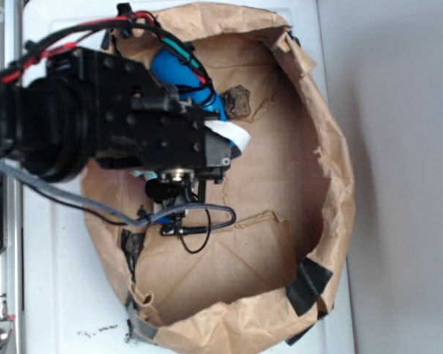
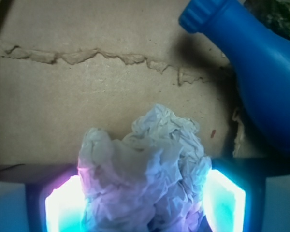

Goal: Grab the white paper.

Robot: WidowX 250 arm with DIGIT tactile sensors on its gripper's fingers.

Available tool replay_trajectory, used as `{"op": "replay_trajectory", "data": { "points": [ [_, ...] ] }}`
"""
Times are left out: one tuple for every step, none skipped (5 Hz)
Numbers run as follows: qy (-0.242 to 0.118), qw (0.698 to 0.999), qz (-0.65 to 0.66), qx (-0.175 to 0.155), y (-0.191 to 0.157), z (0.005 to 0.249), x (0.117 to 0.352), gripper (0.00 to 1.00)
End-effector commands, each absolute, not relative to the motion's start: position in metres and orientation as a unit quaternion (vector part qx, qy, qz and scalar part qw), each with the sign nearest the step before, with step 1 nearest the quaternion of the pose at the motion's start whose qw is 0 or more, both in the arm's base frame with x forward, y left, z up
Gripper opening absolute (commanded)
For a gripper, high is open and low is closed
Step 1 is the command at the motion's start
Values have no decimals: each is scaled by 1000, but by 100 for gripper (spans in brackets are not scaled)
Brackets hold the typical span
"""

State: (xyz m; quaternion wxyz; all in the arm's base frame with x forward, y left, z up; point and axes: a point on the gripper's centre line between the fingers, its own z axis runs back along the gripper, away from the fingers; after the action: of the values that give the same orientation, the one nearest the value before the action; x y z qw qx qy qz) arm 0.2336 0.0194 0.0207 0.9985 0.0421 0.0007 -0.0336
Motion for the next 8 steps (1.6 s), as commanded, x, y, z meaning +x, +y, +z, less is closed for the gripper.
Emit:
{"op": "replay_trajectory", "data": {
  "points": [
    [-81, 997, -6, -1, 28, 90, 235, 0],
    [-145, 989, 27, -10, 41, 126, 226, 0],
    [-180, 982, 50, -40, 53, 153, 236, 0],
    [-199, 977, 55, -50, 61, 168, 232, 0],
    [-173, 983, 34, -55, 56, 160, 232, 100],
    [-135, 990, -2, -41, 35, 129, 230, 100],
    [-123, 992, -20, 2, 24, 102, 233, 100],
    [-89, 996, -27, -1, 4, 69, 206, 100]
  ]
}}
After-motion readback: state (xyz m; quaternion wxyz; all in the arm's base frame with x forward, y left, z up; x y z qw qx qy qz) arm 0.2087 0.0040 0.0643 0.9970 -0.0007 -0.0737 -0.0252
